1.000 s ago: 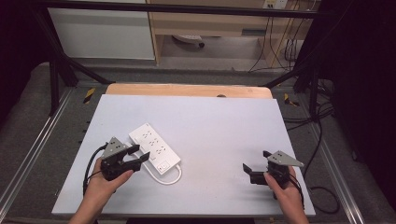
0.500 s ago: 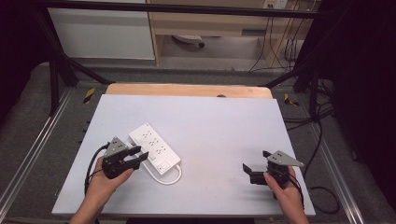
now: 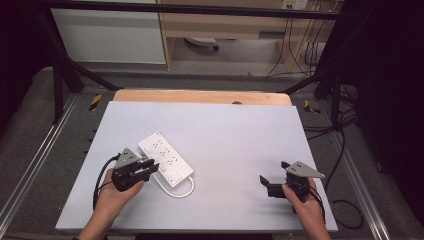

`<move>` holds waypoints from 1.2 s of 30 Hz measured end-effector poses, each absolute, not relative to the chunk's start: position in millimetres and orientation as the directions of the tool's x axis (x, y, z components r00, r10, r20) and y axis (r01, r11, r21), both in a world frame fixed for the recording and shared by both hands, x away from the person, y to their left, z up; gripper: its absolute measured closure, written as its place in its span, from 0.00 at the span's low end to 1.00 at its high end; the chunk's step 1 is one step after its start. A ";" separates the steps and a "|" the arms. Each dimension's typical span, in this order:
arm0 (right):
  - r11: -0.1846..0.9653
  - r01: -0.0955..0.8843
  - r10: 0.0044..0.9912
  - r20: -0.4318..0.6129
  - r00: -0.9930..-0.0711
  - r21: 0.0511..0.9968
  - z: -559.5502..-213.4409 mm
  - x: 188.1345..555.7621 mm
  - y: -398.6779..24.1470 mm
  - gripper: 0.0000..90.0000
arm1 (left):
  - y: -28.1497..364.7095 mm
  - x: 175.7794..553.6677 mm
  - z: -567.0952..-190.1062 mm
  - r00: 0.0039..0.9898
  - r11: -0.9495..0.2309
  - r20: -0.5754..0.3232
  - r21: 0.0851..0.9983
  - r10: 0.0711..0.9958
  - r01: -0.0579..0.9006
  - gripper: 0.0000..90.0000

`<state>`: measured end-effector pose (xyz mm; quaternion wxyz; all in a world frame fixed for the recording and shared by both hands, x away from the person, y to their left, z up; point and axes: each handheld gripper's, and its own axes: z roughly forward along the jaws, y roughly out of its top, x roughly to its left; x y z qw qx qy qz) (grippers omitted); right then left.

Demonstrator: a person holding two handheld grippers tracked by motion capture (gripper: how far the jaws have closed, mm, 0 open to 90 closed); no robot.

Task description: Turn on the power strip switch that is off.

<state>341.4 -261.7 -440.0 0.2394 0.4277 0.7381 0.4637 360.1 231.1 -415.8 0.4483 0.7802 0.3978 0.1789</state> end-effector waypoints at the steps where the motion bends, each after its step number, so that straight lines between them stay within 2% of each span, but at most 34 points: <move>1: 0.206 0.409 0.853 0.042 -0.520 0.889 -440.0 341.4 -261.7 0.03 | 230.6 360.2 -416.3 0.622 -0.288 -0.077 0.838 0.779 0.464 0.80; 16: 0.207 0.408 0.852 0.041 -0.522 0.889 -440.0 341.4 -261.4 0.03 | 225.1 362.5 -426.0 0.649 -0.310 -0.106 0.813 0.754 0.492 0.94; 28: 0.204 0.410 0.854 0.044 -0.519 0.889 -440.2 341.8 -261.5 0.03 | 223.6 365.2 -429.5 0.662 -0.326 -0.115 0.801 0.741 0.503 1.00; 36: 0.206 0.411 0.853 0.043 -0.521 0.888 -440.3 341.7 -261.2 0.03 | 217.4 370.6 -431.0 0.670 -0.341 -0.104 0.797 0.735 0.498 1.00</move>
